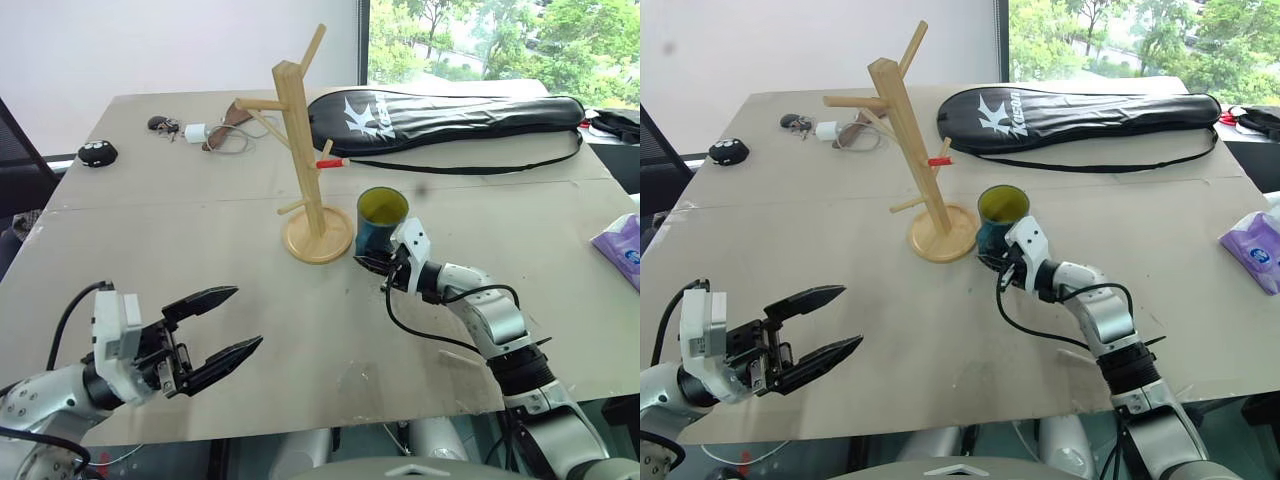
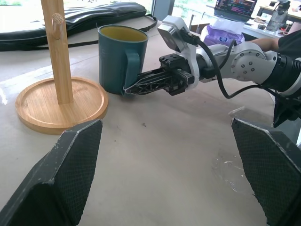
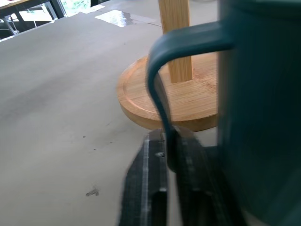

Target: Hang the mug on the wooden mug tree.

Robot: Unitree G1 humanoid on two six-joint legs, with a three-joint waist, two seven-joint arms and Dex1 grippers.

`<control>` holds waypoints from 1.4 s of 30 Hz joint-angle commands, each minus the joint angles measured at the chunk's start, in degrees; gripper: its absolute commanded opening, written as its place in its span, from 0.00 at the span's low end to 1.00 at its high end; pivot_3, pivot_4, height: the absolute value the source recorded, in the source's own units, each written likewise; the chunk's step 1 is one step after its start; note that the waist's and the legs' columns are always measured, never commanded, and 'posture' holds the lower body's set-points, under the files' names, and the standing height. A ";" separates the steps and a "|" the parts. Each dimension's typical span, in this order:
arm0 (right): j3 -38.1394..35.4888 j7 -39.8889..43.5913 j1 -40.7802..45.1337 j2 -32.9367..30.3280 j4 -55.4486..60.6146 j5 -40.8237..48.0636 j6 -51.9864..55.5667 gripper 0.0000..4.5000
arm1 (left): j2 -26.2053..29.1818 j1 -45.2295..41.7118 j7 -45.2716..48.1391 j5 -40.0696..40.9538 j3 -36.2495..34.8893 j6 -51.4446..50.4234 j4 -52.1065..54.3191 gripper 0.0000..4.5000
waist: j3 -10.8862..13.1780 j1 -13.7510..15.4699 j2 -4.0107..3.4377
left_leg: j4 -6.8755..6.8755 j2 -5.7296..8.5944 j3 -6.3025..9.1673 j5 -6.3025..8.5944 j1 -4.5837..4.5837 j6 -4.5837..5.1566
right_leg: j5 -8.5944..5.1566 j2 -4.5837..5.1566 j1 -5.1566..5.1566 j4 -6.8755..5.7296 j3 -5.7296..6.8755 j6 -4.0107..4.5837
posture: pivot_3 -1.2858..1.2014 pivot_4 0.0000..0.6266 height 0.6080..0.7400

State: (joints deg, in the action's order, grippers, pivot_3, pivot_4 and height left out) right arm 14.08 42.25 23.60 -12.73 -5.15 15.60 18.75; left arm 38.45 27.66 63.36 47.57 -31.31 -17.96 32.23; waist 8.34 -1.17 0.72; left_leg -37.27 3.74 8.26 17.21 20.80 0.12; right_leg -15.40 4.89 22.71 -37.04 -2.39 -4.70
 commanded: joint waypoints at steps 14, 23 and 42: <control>-7.77 0.01 -2.33 -8.34 20.21 5.41 7.11 0.01 | -1.20 -1.83 -0.45 0.73 -0.11 2.20 -0.13 1.00 | 0.03 0.21 -0.04 | 0.01 0.00 0.02 0.00 0.03 0.00 | 0.00 0.01 0.01 0.02 0.02 0.00 | 0.52 0.24 1.00; -8.34 -3.17 8.99 -13.26 31.39 11.72 26.42 0.01 | -5.18 -5.74 -5.10 2.24 -0.46 3.88 1.28 1.00 | 0.04 0.03 -0.06 | 0.00 -0.02 0.00 0.00 0.04 0.00 | 0.00 0.01 0.00 -0.02 -0.02 0.00 | 0.52 0.24 1.00; -3.12 -6.44 27.51 -11.20 25.96 14.91 41.88 0.01 | -6.19 -7.34 -11.25 2.77 3.91 3.44 6.50 1.00 | 0.03 0.11 -0.03 | 0.02 0.02 0.05 0.00 0.20 0.00 | 0.00 0.05 0.07 0.09 0.06 0.00 | 0.52 0.24 1.00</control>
State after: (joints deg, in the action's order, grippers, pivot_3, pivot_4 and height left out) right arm 10.96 35.85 49.04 -24.19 20.35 31.14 62.13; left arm 31.88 20.27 52.65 49.67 -26.94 -14.85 36.22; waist 8.36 -1.06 0.68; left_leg -37.25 3.76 8.31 17.22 21.00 0.12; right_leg -15.39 4.94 22.78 -36.95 -2.34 -4.70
